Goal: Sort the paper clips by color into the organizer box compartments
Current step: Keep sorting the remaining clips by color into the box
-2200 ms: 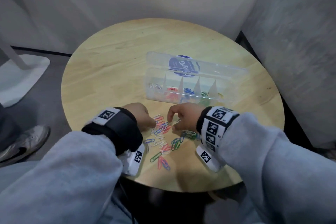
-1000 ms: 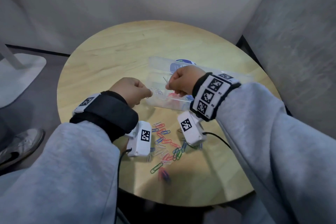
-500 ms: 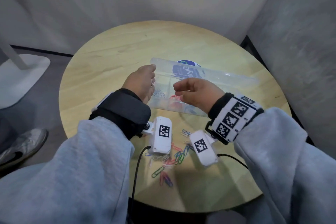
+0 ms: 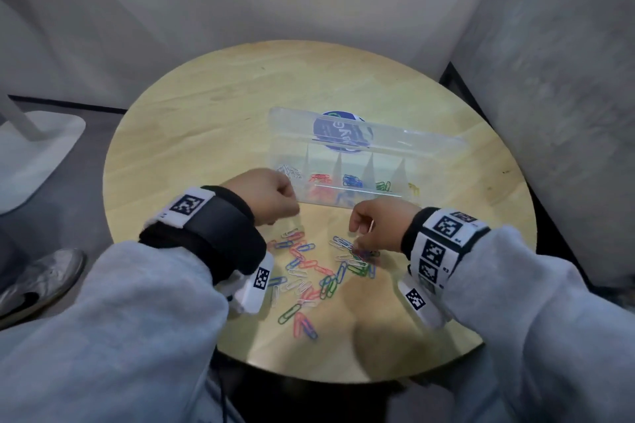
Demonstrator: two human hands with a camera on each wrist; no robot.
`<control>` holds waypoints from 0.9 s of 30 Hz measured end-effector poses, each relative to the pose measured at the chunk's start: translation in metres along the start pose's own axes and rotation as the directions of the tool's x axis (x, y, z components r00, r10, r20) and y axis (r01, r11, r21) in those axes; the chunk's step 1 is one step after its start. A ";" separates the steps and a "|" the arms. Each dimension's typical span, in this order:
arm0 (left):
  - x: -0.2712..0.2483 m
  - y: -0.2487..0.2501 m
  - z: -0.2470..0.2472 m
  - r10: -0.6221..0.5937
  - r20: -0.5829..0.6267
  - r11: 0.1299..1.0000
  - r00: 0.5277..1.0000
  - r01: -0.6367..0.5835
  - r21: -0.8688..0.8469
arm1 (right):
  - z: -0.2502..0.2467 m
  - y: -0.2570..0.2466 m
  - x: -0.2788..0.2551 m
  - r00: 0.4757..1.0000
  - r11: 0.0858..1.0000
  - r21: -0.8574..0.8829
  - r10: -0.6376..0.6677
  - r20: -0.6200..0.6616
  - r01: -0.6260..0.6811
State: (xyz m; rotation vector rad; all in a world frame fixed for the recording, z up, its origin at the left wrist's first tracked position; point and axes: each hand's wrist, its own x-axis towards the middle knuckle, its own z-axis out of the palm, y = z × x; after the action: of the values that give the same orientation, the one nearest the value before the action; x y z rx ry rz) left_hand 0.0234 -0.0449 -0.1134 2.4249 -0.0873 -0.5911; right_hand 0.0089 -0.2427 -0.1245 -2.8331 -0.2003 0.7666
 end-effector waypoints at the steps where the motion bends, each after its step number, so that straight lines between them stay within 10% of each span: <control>1: -0.001 0.000 0.005 -0.013 0.009 0.996 1.000 0.012 0.089 | 0.002 0.000 0.001 1.000 0.999 -0.033 0.001 0.022 0.000; 6: 0.003 -0.003 0.023 -0.093 0.007 0.945 0.996 0.086 0.316 | 0.017 -0.004 0.004 0.997 0.984 -0.164 -0.057 0.050 0.064; 27: 0.011 -0.005 0.032 -0.126 0.115 0.931 0.985 0.077 0.357 | 0.023 -0.005 0.008 0.994 0.988 -0.114 -0.105 0.015 0.106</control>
State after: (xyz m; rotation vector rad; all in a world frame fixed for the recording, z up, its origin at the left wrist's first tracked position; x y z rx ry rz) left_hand 0.0189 -0.0612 -0.1435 2.7447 -0.1347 -0.8503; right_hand 0.0040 -0.2332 -0.1465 -2.8983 -0.4043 0.7690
